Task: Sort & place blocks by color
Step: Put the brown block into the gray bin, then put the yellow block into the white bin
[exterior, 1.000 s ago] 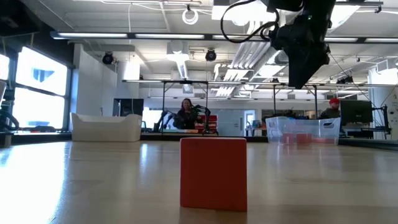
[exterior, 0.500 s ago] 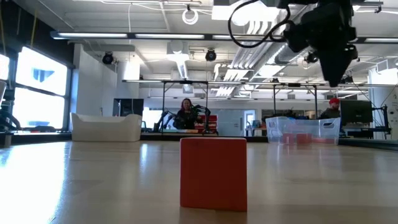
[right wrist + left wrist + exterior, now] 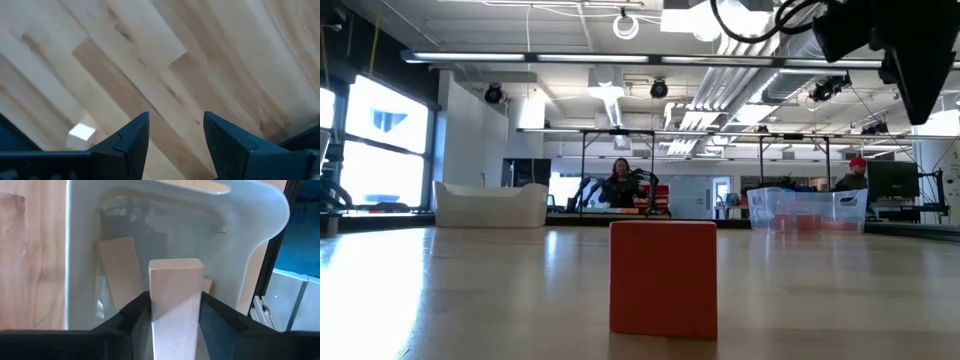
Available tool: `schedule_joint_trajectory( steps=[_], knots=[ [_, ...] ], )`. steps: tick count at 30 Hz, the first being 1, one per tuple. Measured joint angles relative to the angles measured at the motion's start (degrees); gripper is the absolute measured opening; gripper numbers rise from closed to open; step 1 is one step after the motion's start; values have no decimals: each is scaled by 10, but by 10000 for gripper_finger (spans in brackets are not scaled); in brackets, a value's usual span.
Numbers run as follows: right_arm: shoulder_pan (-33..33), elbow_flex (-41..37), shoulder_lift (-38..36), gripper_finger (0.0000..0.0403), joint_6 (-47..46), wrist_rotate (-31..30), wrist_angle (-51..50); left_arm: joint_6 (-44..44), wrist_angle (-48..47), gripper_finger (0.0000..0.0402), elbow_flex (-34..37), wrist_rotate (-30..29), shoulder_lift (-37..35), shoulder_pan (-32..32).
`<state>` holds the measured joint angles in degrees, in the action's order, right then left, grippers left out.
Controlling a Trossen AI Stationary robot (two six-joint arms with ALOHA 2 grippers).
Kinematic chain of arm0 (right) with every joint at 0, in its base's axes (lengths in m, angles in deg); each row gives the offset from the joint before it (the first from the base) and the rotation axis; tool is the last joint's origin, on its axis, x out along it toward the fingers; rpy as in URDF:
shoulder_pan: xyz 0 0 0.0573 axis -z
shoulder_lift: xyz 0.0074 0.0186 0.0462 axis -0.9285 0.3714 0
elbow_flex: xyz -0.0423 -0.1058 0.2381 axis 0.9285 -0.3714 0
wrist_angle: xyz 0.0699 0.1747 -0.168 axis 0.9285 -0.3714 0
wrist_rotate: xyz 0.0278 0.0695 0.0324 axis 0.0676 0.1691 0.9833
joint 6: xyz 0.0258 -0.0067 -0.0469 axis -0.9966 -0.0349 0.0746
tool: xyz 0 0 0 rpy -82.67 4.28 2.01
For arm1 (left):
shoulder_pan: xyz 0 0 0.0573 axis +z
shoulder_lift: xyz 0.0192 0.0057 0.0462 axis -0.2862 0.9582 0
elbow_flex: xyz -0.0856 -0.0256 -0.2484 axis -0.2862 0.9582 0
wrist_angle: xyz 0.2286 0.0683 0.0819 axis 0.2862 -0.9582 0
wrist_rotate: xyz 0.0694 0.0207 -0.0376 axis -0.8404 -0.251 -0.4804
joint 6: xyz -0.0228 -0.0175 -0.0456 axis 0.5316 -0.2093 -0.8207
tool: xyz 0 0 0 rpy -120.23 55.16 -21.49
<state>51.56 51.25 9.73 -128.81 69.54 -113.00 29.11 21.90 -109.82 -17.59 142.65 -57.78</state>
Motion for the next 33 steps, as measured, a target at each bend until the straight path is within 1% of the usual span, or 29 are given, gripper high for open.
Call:
schedule_joint_trajectory(
  steps=[3, 5, 6, 8, 10, 11, 14, 17, 20, 23, 27, 29, 33],
  knots=[
    [-24, 0, 0, 171, -13, 0, 0, 15, -1, 163, 0, 1, 0, 12],
    [-40, 0, 0, 171, -21, 0, 0, 20, -3, 177, 0, 13, 0, 23],
    [-47, 0, 0, 171, -26, 0, 0, 20, -6, 184, 0, 25, 0, 30],
    [-63, 0, 0, 172, -37, 0, 0, 21, -8, 194, 0, 70, 0, 47],
    [-80, 0, 0, 174, -49, 0, -3, 41, -8, 199, 0, 120, 0, 65],
    [-89, 0, 1, 177, -58, 0, -6, 50, -9, 199, -1, 132, 0, 71],
    [-113, 0, 1, 191, -80, -8, -13, 97, -9, 198, -13, 147, -4, 88],
    [-133, 0, 1, 209, -114, -21, -18, 149, -8, 196, -32, 147, -16, 107],
    [-153, 0, 1, 224, -165, -10, -18, 205, -8, 195, -57, 134, -32, 130],
    [-174, 0, 1, 229, -238, -6, -18, 283, -7, 195, -77, 96, -52, 154],
    [-207, -7, 1, 229, -336, -3, -8, 399, -7, 195, -90, 26, -80, 189],
    [-225, -19, 2, 229, -388, 10, 4, 459, -5, 195, -92, -7, -93, 209],
    [-261, -66, 2, 229, -474, 39, 76, 561, 5, 195, -92, -91, -110, 248]
  ],
)
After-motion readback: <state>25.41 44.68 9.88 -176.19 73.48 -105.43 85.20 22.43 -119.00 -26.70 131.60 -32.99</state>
